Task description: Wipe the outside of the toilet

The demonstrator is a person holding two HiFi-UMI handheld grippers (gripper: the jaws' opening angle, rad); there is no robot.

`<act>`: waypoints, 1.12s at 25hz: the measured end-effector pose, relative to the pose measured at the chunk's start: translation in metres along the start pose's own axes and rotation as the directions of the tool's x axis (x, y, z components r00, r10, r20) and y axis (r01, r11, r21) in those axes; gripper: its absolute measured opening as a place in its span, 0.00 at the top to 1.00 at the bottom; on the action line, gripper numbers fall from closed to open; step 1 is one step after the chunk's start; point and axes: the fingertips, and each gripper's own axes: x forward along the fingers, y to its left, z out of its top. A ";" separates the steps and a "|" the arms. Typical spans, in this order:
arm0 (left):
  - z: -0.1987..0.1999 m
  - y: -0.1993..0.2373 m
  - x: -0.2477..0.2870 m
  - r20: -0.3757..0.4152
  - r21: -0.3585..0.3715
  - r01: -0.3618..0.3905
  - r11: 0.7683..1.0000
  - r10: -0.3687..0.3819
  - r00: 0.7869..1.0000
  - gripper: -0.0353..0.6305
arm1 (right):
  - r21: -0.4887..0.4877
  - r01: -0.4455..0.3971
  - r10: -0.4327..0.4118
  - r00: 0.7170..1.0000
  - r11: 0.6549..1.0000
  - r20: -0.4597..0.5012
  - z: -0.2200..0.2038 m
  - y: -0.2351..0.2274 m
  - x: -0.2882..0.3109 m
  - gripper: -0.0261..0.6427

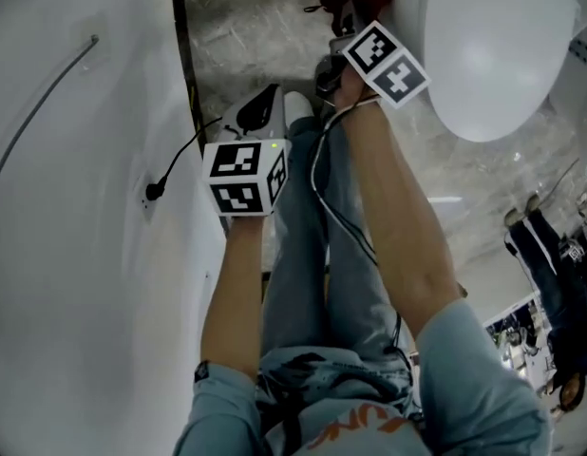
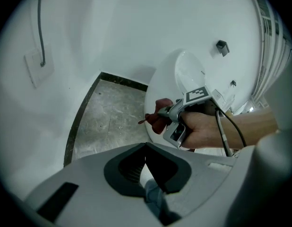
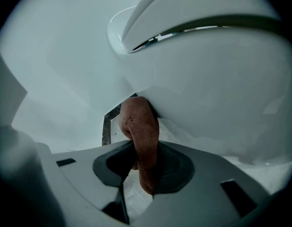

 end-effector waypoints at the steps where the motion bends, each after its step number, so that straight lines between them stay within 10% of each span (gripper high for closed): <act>1: -0.002 -0.002 0.001 0.000 -0.006 -0.001 1.000 0.001 1.000 0.94 | 0.001 -0.005 0.005 1.000 1.000 -0.004 -0.002 0.000 -0.003 0.81; 28: -0.032 -0.038 0.000 0.007 -0.035 0.009 0.999 -0.009 1.000 0.94 | -0.084 0.030 -0.040 0.991 0.996 -0.124 -0.066 -0.080 -0.080 0.81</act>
